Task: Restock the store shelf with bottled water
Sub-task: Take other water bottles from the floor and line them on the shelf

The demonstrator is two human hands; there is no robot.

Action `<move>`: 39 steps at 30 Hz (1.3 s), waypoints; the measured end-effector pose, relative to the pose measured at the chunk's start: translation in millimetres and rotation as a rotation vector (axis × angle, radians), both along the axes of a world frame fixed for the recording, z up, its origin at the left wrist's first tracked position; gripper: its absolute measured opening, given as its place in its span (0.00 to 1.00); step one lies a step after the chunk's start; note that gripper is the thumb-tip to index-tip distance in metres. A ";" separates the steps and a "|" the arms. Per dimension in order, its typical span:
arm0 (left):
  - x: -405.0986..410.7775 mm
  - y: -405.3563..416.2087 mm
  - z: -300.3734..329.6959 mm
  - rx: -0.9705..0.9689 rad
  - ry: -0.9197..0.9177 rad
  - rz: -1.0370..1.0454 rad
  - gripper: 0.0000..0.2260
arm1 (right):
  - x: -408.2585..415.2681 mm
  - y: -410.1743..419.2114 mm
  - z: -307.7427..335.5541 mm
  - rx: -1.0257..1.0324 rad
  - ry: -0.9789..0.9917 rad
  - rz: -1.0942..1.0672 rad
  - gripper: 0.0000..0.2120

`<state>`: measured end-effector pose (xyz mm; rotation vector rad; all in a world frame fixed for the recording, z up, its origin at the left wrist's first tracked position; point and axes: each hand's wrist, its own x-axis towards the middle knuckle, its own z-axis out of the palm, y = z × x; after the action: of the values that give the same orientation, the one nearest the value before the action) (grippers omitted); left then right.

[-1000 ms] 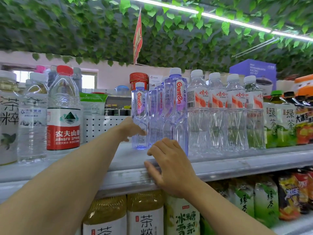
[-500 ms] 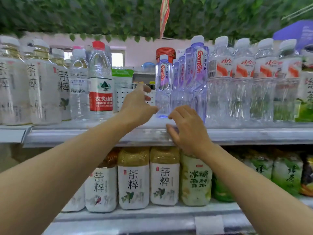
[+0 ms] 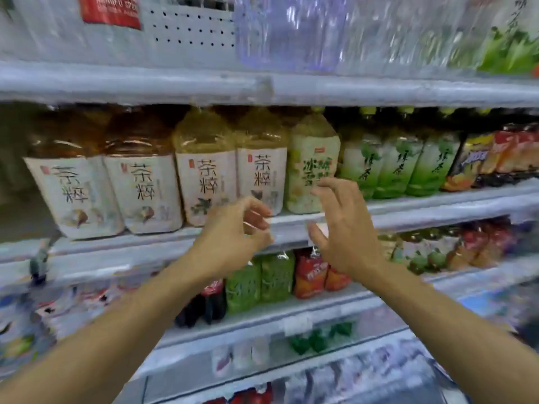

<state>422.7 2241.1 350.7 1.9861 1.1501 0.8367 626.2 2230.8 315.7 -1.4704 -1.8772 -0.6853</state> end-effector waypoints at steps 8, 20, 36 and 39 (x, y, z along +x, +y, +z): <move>12.2 -11.2 -145.0 -0.196 0.235 -0.175 0.14 | 5.2 -55.8 -151.7 -0.457 0.121 -0.151 0.23; 25.2 -47.1 -344.6 -0.470 0.403 -0.179 0.15 | 21.3 -129.2 -336.5 -1.062 0.396 -0.357 0.28; 89.5 -75.3 -610.8 -0.576 0.553 -0.140 0.19 | 71.3 -131.0 -615.5 -1.324 0.642 -0.390 0.22; 97.8 -69.8 -671.6 -0.527 0.561 -0.105 0.19 | 78.1 -122.9 -674.3 -1.335 0.683 -0.421 0.23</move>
<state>520.5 2171.3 -320.9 1.8385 1.3771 -0.1070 704.3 2107.9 -358.7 -2.4480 -1.3900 1.0746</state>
